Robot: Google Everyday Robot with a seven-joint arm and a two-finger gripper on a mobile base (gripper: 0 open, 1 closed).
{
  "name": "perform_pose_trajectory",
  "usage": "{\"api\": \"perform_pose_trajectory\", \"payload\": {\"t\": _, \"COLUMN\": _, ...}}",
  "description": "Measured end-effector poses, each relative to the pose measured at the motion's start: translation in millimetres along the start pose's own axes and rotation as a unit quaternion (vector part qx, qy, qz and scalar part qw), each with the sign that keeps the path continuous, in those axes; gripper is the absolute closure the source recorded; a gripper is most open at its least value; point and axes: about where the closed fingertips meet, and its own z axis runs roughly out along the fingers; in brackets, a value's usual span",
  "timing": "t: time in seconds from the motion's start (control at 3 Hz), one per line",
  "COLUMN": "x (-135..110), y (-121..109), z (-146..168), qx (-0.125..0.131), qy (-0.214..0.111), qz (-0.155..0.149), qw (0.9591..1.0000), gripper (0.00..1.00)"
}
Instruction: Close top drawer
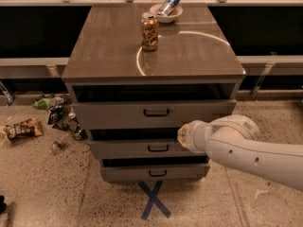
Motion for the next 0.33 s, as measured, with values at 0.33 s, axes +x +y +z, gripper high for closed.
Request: {"api": "perform_pose_trajectory", "payload": {"t": 0.33, "x": -5.2, "y": 1.7, "z": -2.7, "qx": -0.005, "qy": -0.004, "qz": 0.023, "qw": 0.9997, "gripper": 0.84}}
